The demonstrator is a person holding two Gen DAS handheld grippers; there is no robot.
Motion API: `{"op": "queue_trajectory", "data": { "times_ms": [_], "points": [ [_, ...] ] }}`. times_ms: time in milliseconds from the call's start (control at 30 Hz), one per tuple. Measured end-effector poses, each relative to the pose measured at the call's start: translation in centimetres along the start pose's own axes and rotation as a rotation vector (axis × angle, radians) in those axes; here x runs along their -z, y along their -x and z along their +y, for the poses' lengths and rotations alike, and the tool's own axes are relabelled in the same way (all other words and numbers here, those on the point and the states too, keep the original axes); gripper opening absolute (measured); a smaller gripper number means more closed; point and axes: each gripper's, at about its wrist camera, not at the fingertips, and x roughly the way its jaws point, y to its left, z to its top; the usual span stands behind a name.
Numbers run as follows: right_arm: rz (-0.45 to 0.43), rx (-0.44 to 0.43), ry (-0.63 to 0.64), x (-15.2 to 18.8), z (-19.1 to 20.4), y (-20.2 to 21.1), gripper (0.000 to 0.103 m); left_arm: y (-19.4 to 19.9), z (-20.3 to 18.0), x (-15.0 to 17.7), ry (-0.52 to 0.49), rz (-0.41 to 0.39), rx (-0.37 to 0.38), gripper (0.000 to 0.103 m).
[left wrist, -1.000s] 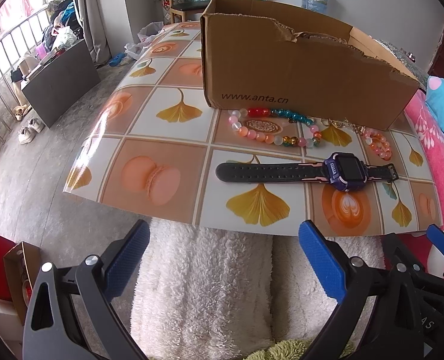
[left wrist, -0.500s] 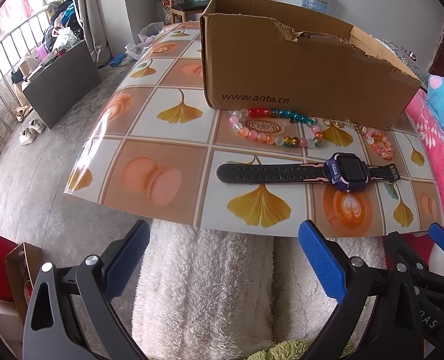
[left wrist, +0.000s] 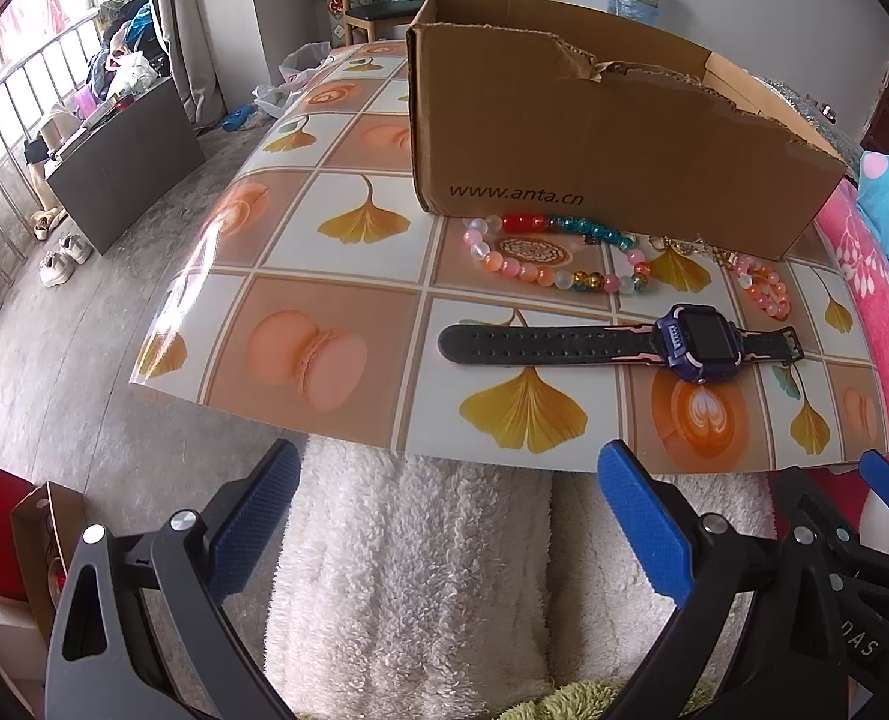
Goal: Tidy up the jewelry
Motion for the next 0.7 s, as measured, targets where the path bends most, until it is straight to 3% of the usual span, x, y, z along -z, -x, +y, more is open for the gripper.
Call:
{"op": "queue_trajectory", "data": {
  "times_ms": [367,600,700],
  "points": [
    [-0.029,-0.013,-0.010,-0.7,-0.6,0.3,0.096,-0.6,0.4,-0.1,-0.004,0.005,-0.002,0.098],
    [-0.063,0.025,-0.005,-2.1,-2.5,-0.4,0.096,-1.2,1.3,-0.9,-0.022,-0.037,0.005,0.098],
    [-0.061,-0.012,-0.003,-2.7,-3.5,-0.9,0.096,-1.3,1.8,-1.0,-0.053,-0.079,0.028,0.098]
  ]
}}
